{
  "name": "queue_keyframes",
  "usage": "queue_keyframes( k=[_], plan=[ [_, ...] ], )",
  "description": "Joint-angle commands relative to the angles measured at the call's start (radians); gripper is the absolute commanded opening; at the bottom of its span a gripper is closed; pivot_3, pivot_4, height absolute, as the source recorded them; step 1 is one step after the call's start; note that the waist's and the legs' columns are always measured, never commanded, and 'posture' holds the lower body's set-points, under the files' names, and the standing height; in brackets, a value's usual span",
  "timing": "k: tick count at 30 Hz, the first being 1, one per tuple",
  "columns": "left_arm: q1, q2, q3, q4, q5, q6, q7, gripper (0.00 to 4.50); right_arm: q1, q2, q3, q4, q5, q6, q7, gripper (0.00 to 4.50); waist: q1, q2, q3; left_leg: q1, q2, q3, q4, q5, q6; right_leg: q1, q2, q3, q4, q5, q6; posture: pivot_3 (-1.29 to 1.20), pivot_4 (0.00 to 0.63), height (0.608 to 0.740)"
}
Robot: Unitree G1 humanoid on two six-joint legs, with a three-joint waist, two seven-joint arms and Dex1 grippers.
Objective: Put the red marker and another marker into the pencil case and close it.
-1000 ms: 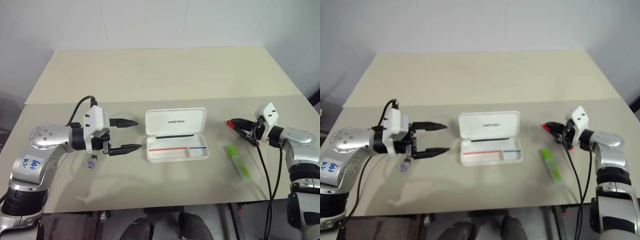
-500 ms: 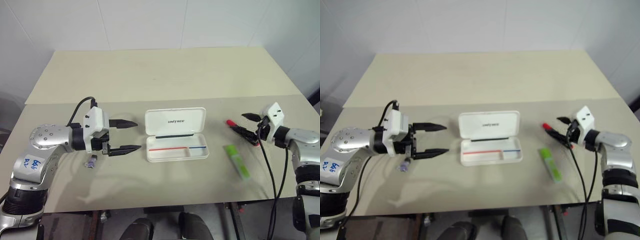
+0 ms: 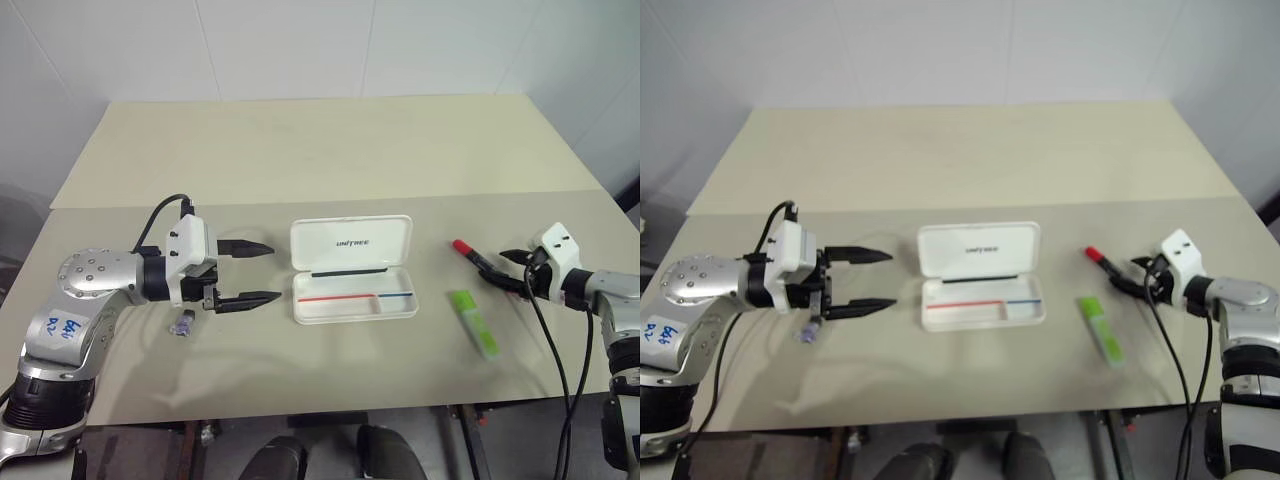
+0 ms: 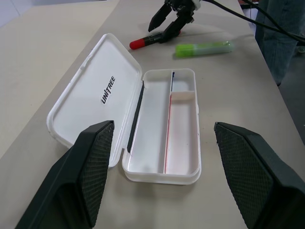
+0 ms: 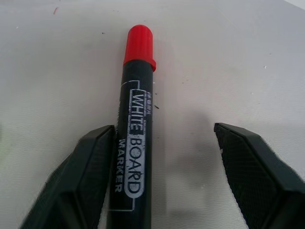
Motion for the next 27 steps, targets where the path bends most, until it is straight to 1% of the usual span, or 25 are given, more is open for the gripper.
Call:
queue_keyframes(
  k=[1,3,4,6,13,18,22,24,27],
  plan=[
    [-0.005,0.020,0.018,-0.019,-0.003,-0.018,-0.006,3.59,0.000,-0.002,-0.001,0.009,0.001,0.011,0.008,2.30,0.000,0.000,0.000,0.000,0.000,0.000,0.000,0.000,0.000,0.000,0.000,0.000,0.000,0.001,0.000,0.00,0.150,0.740],
    [-0.004,0.023,0.020,-0.022,-0.003,-0.017,-0.004,3.59,-0.001,0.003,-0.001,0.000,0.011,0.008,0.030,1.60,0.000,0.000,0.000,0.000,0.000,0.001,0.001,0.000,0.000,0.000,0.000,0.000,0.000,0.002,-0.001,0.00,0.150,0.740],
    [-0.002,0.024,0.021,-0.024,-0.004,-0.017,-0.003,3.59,-0.001,0.004,-0.001,-0.005,0.013,0.008,0.034,1.19,0.000,0.000,0.000,0.000,0.000,0.002,0.001,0.000,0.000,0.000,0.000,0.000,-0.001,0.002,-0.001,0.00,0.150,0.740],
    [0.000,0.024,0.021,-0.026,-0.004,-0.017,-0.001,3.59,-0.003,0.006,-0.001,-0.009,0.013,0.007,0.038,0.59,0.000,0.000,0.000,0.000,0.000,0.003,0.001,0.000,0.000,0.000,0.000,0.000,-0.001,0.003,-0.001,0.00,0.150,0.740],
    [0.002,0.024,0.013,-0.022,0.007,-0.028,-0.002,3.59,-0.050,0.014,-0.008,-0.038,0.017,-0.042,0.029,0.59,-0.003,0.000,0.000,0.000,0.002,0.005,0.000,0.000,0.000,-0.001,0.001,0.000,-0.001,0.003,-0.001,0.00,0.150,0.740],
    [0.005,0.020,0.011,-0.014,0.009,-0.036,-0.003,3.59,-0.116,0.014,-0.033,-0.063,0.056,-0.113,0.072,0.59,-0.005,0.001,0.001,0.000,0.003,0.006,-0.001,0.000,0.000,-0.002,0.001,0.000,-0.002,0.003,-0.001,0.00,0.150,0.740],
    [0.019,0.023,0.019,-0.004,0.010,-0.051,-0.009,3.59,-0.164,0.018,-0.049,-0.096,0.106,-0.172,0.139,0.59,-0.007,0.001,0.001,0.000,0.003,0.006,-0.001,0.000,0.000,-0.002,0.002,-0.001,-0.002,0.003,-0.001,0.00,0.150,0.740],
    [0.028,0.026,0.024,0.000,0.012,-0.059,-0.010,3.59,-0.171,0.030,-0.045,-0.144,0.145,-0.166,0.193,0.59,-0.005,0.001,0.001,0.000,0.003,0.005,-0.002,0.000,0.000,-0.002,0.002,-0.001,-0.003,0.003,-0.001,0.00,0.150,0.740],
    [0.050,0.033,0.039,0.001,0.012,-0.067,-0.008,3.59,-0.147,0.063,-0.002,-0.311,0.205,-0.114,0.288,0.59,-0.006,0.001,0.001,0.000,0.003,0.005,-0.002,0.000,0.001,-0.002,0.002,-0.001,-0.003,0.003,-0.001,0.00,0.150,0.740]
  ],
)
